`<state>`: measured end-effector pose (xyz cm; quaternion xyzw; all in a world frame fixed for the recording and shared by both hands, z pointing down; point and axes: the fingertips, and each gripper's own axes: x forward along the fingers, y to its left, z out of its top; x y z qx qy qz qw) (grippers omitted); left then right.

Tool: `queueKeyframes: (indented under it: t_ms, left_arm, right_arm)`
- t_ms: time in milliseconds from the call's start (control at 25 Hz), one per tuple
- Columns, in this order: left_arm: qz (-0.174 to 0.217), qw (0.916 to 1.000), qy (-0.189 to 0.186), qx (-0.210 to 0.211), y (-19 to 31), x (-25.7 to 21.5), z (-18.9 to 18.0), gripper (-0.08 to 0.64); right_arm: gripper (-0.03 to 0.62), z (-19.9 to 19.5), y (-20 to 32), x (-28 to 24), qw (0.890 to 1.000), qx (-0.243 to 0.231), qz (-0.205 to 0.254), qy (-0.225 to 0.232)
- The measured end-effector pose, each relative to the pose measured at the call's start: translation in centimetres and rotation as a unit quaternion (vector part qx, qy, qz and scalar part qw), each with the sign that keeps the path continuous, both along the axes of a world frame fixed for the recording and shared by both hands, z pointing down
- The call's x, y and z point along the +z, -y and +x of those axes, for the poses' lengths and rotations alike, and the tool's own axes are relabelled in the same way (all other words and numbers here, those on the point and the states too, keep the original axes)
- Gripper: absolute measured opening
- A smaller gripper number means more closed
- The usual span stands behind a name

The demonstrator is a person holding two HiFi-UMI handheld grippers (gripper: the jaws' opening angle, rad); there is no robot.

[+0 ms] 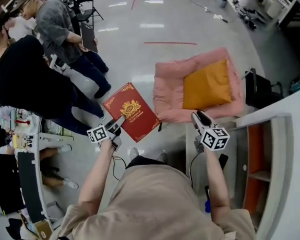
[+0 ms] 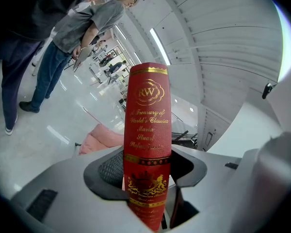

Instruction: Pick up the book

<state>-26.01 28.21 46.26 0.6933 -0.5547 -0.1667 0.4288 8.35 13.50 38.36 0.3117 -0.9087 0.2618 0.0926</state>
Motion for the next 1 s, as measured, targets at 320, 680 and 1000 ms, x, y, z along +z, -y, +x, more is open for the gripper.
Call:
queueKeyframes:
  t_ms: [320,680,1000]
  left_arm:
    - [0.039,0.9965,0.038,0.064,1.9,-0.6,0.9,0.252]
    - [-0.038,0.9943,-0.090,0.043,1.4,-0.3,1.1,0.252]
    - [-0.076,0.9900,-0.093,0.073,-0.1,3.0,4.5,0.252]
  right_arm:
    - [0.129,-0.7,-0.5,1.2,0.998,-0.006,0.037,-0.055]
    - [0.129,-5.4,-4.0,-0.2,0.991,-0.062,0.029,-0.116]
    - [0.129,-3.8,-6.7,3.6,0.989,-0.089,-0.005,-0.121]
